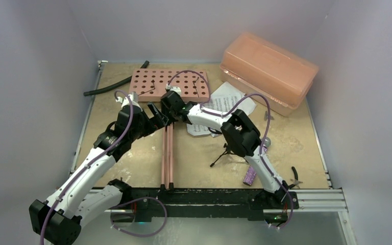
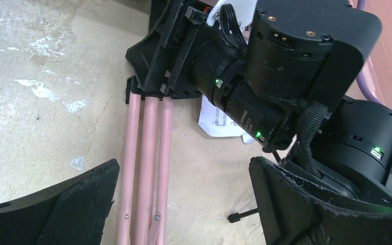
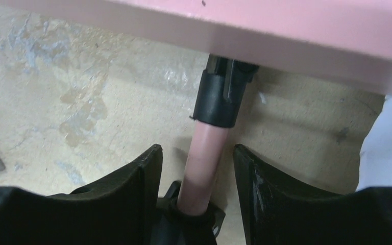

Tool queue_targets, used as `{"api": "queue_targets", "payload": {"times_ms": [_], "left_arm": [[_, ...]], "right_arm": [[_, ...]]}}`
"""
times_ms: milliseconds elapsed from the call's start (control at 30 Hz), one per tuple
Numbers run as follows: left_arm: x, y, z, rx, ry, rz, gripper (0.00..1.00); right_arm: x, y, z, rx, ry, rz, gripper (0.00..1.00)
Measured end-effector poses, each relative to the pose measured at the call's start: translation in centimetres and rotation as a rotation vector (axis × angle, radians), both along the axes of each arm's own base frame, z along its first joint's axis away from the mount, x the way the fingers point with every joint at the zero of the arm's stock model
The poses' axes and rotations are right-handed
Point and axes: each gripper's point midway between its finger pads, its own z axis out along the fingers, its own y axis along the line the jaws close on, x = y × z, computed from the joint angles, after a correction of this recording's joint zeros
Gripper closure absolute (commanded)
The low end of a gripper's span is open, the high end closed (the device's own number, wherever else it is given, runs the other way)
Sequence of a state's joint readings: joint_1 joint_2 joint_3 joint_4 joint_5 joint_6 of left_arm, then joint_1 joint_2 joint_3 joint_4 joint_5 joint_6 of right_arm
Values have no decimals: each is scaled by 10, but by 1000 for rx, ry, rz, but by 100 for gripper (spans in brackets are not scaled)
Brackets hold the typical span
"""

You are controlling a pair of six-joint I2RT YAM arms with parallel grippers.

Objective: Set up the instrument practice props

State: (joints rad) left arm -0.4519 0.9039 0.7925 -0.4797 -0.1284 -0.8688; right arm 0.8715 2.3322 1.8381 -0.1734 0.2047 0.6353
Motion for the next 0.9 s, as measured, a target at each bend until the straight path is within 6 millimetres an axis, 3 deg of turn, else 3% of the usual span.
{"api": "queue_targets", "payload": {"times_ms": [333,433,700,900], "left_arm": [[0,1,-1,23,-7,-15,2],[0,2,-2,35,-9,-23,2],[-3,6,-10,94,10,-49,1],[-11,8,-26,128,42,-78,2]], "right_arm": [[16,7,-3,-19,-24,-24,49],[16,6,-5,-26,-19,-27,58],[17,8,-6,12,22,-65,100],[12,16,-6,29,30,3,100]]}}
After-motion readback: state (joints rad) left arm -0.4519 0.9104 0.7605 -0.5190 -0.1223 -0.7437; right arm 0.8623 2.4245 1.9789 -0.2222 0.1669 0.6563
